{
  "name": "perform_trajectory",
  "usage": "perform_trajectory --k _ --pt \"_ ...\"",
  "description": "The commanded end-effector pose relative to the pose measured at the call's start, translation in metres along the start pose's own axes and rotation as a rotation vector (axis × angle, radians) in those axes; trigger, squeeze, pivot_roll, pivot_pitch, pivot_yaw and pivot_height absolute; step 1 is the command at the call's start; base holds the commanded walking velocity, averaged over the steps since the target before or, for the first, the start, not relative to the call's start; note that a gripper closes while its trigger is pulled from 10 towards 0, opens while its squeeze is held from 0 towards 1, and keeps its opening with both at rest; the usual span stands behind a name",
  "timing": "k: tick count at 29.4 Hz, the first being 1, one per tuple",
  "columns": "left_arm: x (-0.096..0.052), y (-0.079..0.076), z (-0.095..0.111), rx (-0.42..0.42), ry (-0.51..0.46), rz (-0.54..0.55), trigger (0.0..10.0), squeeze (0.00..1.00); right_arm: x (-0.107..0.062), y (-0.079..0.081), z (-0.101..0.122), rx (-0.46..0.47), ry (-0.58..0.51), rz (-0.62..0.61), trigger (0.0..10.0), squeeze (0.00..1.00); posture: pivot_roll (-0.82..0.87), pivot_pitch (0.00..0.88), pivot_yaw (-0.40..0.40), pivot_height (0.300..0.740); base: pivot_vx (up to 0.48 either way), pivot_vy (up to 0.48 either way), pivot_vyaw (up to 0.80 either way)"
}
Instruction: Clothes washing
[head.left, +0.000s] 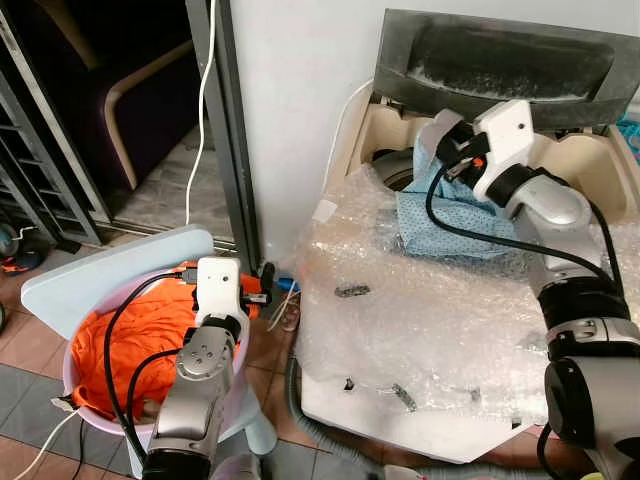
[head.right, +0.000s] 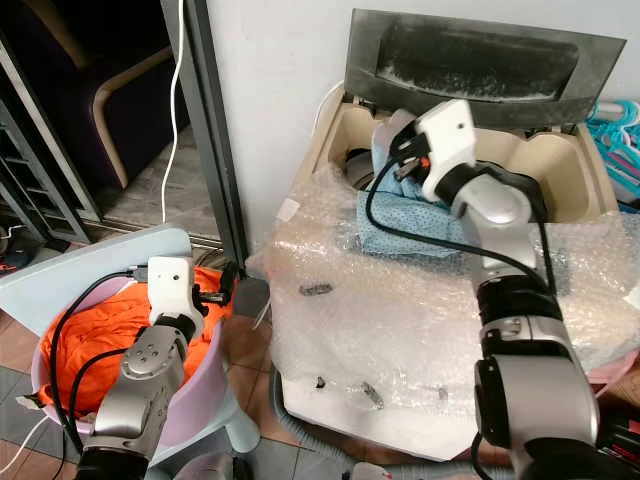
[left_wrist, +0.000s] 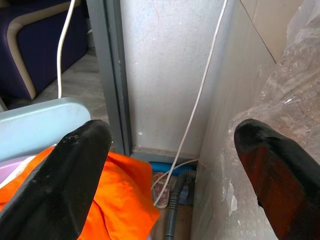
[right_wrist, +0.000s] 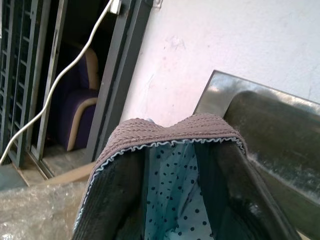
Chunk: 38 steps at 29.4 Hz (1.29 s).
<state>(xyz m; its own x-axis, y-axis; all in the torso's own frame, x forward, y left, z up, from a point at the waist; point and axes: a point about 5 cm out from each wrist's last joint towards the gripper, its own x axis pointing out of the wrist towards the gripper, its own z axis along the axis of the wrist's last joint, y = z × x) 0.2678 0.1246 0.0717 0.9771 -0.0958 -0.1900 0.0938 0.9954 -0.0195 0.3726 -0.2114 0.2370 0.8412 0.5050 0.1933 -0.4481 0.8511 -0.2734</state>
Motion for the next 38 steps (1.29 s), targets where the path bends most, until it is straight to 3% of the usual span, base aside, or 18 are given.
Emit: perform_trajectory --k 1,2,10,11,12,14,15,16,17,18,21,24,27,28,33,34,38 --pt "-0.001 0.001 0.004 0.011 -0.009 0.006 10.0 0.0 -0.01 0.001 0.004 0.05 0.019 0.089 10.0 1.0 -0.05 0.0 -0.007 0.74 0.0 0.0 0.0" --pt "-0.001 0.001 0.003 0.011 -0.007 0.007 10.0 0.0 -0.017 0.005 0.0 0.041 0.055 0.156 10.0 1.0 -0.05 0.0 -0.006 0.74 0.0 0.0 0.0" --pt "-0.002 0.001 0.003 0.011 -0.005 0.007 10.0 0.0 -0.022 0.007 -0.002 0.035 0.079 0.202 10.0 1.0 -0.05 0.0 -0.006 0.74 0.0 0.0 0.0" --pt "-0.001 0.0 0.002 0.016 0.003 0.001 10.0 0.0 -0.039 0.02 -0.02 0.019 0.204 0.35 10.0 0.95 -0.05 0.0 -0.007 0.74 0.0 0.0 0.0" --pt "-0.001 0.0 0.0 0.023 0.011 -0.003 10.0 0.0 -0.054 0.029 -0.035 -0.037 0.321 0.458 10.0 0.98 -0.05 0.0 -0.005 0.74 0.0 0.0 0.0" --pt "0.001 -0.001 -0.002 0.042 0.028 -0.01 10.0 0.0 -0.07 0.032 -0.057 -0.162 0.477 0.523 10.0 1.0 -0.05 0.0 -0.004 0.74 0.0 0.0 0.0" --pt "0.001 -0.001 -0.003 0.05 0.034 -0.012 10.0 0.0 -0.069 0.027 -0.059 -0.26 0.504 0.491 10.0 0.99 -0.04 0.0 -0.003 0.74 0.0 0.0 0.0" --pt "0.001 -0.001 -0.003 0.05 0.034 -0.012 10.0 0.0 -0.069 0.027 -0.059 -0.26 0.504 0.491 10.0 0.99 -0.04 0.0 -0.003 0.74 0.0 0.0 0.0" --pt "0.001 -0.001 -0.003 0.063 0.04 -0.014 10.0 0.0 -0.057 0.006 -0.049 -0.353 0.493 0.343 10.0 0.98 -0.04 0.0 -0.001 0.74 0.0 0.0 0.0" --pt "0.001 -0.001 -0.003 0.063 0.04 -0.014 10.0 0.0 -0.057 0.006 -0.049 -0.353 0.493 0.343 10.0 0.98 -0.04 0.0 -0.001 0.74 0.0 0.0 0.0" --pt "0.0 -0.001 -0.004 0.071 0.043 -0.016 10.0 0.0 -0.053 -0.009 -0.021 -0.233 0.408 0.269 10.0 1.0 -0.04 0.0 -0.004 0.74 0.0 0.0 0.0" --pt "0.0 0.0 -0.004 0.074 0.044 -0.016 10.0 0.0 -0.059 -0.016 -0.015 -0.217 0.408 0.274 10.0 1.0 -0.04 0.0 -0.005 0.74 0.0 0.0 0.0" --pt "0.0 0.0 -0.004 0.077 0.044 -0.017 10.0 0.0 -0.064 -0.031 -0.014 -0.263 0.447 0.218 10.0 1.0 -0.04 0.0 -0.004 0.74 0.0 0.0 0.0" --pt "0.0 -0.001 -0.004 0.079 0.044 -0.019 10.0 0.0 -0.068 -0.031 -0.014 -0.235 0.454 0.244 10.0 1.0 -0.04 0.0 -0.003 0.74 0.0 0.0 0.0" --pt "0.001 -0.001 -0.004 0.081 0.047 -0.022 10.0 0.0 -0.08 -0.014 -0.012 -0.046 0.44 0.418 10.0 1.0 -0.05 0.0 0.002 0.74 0.0 0.0 0.0" --pt "0.001 -0.001 -0.004 0.081 0.049 -0.025 10.0 0.0 -0.082 -0.003 -0.017 0.019 0.435 0.459 10.0 1.0 -0.05 0.0 0.002 0.74 0.0 0.0 0.0" --pt "0.002 -0.003 -0.004 0.082 0.049 -0.03 10.0 0.0 -0.082 0.013 -0.029 0.091 0.435 0.491 10.0 1.0 -0.05 0.0 0.002 0.74 0.0 0.0 0.0"
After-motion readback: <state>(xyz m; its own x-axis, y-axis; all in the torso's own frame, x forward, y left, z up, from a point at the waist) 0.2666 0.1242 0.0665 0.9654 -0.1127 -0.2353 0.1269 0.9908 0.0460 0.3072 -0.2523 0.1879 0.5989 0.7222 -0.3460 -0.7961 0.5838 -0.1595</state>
